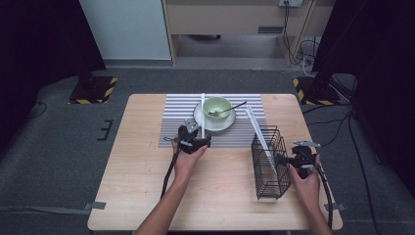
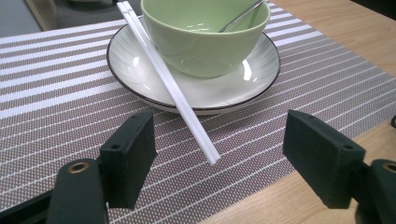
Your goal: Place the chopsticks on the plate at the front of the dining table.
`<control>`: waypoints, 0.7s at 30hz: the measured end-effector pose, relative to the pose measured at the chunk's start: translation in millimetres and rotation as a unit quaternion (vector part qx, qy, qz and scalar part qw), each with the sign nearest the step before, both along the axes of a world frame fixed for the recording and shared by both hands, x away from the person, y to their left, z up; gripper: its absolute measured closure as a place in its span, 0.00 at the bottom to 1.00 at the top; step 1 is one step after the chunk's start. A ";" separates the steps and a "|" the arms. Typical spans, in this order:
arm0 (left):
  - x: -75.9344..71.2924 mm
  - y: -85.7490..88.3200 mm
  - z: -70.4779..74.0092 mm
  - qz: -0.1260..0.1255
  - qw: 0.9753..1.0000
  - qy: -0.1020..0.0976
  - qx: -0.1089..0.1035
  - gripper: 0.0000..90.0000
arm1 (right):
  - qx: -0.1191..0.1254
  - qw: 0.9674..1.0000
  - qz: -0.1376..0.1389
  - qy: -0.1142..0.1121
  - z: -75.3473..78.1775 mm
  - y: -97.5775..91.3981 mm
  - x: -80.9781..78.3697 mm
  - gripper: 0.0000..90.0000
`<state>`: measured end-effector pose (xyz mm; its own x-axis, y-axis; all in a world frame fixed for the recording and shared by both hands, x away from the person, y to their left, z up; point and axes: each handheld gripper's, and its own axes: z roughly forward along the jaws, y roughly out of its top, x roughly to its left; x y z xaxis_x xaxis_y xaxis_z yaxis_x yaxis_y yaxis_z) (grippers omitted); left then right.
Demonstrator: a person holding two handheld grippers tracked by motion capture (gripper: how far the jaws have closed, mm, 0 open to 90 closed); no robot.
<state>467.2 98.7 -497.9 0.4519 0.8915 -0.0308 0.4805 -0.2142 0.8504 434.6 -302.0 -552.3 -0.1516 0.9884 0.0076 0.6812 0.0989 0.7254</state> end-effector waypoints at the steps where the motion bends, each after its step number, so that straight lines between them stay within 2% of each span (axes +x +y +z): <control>1: -0.3 0.4 1.5 -0.003 1.000 0.000 0.001 0.26 | 0.000 1.000 0.000 0.000 0.0 0.0 0.0 0.02; 8: -4.2 2.1 11.0 -0.017 1.000 0.000 -0.004 0.19 | 0.000 1.000 0.000 0.000 0.0 0.0 0.0 0.02; 16: -8.6 6.2 19.2 -0.051 0.999 -0.006 0.010 0.11 | 0.000 1.000 0.000 0.000 0.0 0.0 0.0 0.02; 21: -12.2 13.7 23.4 -0.059 0.998 0.003 0.005 0.08 | 0.000 1.000 0.000 0.000 0.0 0.0 0.0 0.02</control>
<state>455.0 112.4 -474.5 0.5529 0.8329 -0.0256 0.4565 -0.2770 0.8455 434.6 -302.0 -552.3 -0.1514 0.9884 0.0076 0.6812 0.0988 0.7254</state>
